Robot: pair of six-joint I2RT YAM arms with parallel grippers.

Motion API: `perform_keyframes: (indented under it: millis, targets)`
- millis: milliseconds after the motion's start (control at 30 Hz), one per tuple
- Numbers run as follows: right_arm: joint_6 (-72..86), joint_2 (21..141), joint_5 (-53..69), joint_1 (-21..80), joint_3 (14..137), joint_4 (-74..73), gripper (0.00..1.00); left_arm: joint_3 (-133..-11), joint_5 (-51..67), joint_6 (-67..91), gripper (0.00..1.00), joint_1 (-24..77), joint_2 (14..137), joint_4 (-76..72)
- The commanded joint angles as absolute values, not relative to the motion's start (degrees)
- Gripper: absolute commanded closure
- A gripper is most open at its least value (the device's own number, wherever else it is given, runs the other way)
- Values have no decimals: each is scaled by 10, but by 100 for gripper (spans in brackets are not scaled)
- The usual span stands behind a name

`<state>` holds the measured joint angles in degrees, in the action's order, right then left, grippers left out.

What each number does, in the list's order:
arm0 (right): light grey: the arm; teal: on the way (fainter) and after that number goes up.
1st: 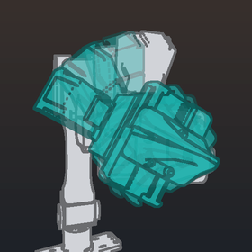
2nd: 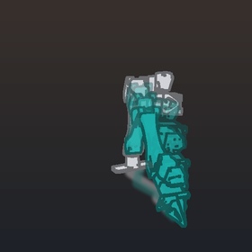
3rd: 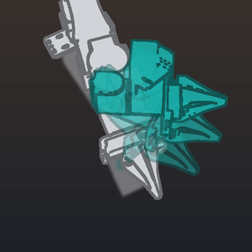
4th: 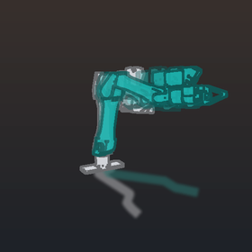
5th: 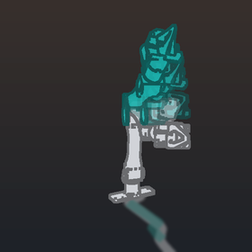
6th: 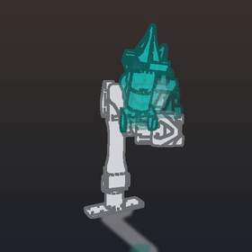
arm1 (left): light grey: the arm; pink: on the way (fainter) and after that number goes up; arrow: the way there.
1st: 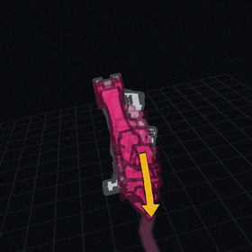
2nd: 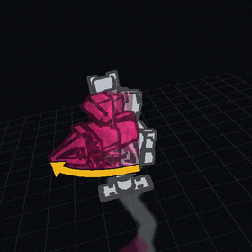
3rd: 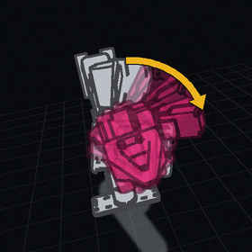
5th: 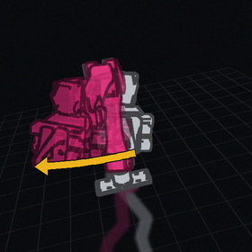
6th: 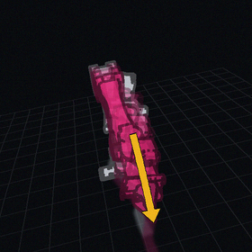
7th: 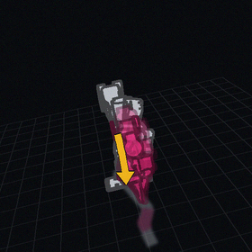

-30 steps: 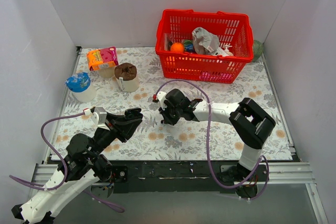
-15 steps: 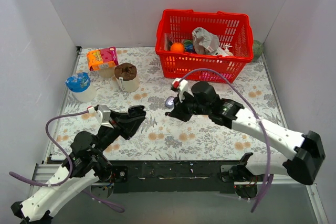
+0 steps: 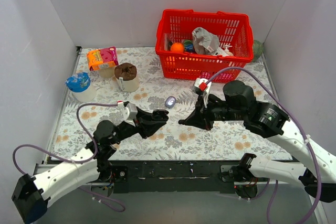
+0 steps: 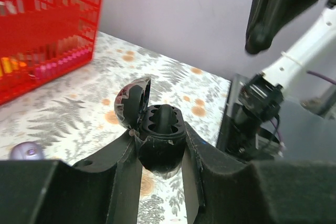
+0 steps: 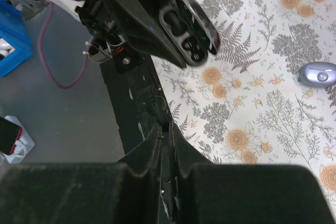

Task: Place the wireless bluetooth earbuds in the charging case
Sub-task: Pick up the earbud from the center of the board, then place the earbud in the charging case.

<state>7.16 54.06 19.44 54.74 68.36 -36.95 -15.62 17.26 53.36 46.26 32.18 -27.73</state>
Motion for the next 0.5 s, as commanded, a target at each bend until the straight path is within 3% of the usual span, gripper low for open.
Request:
perform_keyframes:
  millis: [0,467]
  targets:
    - [64,534,233,551,728,-410,99,-180,293,560,100,461,395,-420]
    - [58,549,229,553,722,-389,99,-228,380,591,100,461,459,-440]
